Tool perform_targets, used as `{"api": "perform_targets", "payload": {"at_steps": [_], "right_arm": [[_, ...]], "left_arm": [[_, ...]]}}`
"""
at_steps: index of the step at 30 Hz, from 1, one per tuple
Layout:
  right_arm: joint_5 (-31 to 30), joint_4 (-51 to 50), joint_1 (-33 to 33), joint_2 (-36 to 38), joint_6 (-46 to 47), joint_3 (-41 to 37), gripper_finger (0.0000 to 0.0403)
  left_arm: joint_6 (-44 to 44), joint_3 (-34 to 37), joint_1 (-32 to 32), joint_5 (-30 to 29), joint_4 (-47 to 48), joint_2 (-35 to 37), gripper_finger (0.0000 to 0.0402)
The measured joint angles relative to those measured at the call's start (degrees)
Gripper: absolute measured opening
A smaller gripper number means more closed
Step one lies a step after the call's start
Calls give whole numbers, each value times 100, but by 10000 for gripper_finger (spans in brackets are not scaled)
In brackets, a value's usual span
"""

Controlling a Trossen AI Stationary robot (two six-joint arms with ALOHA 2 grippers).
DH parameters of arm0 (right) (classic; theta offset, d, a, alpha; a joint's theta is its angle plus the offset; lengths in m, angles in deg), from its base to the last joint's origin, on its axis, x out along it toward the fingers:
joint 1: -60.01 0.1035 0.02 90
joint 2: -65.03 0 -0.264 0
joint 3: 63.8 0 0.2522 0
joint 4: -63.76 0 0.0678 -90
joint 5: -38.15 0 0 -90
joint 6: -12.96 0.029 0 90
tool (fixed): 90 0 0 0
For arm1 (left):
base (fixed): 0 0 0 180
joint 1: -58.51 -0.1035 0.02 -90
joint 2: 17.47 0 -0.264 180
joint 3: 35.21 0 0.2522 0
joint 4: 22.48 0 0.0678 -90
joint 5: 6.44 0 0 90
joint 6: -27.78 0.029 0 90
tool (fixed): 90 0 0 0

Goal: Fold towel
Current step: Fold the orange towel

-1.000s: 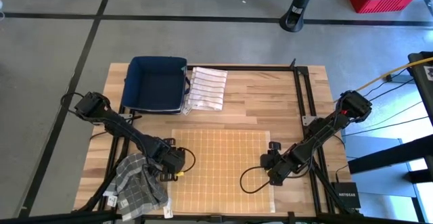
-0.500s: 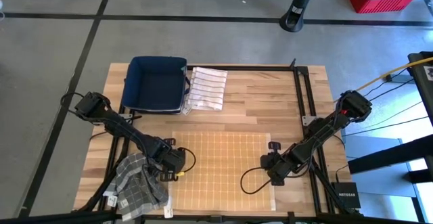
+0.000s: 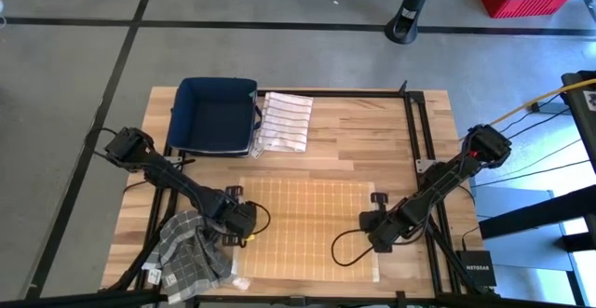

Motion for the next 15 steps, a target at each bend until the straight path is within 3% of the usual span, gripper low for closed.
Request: {"api": "perform_targets", "payload": {"at_steps": [8,15], "right_arm": [[-484,-1697,7,157,-109,956,4],[-1225,-3247,104,168,-17,1913,3]], "left_arm": [[149,-1154,51,-534,1422,8,2],[-84,-2256,285,-1536,3148,18,2]]}}
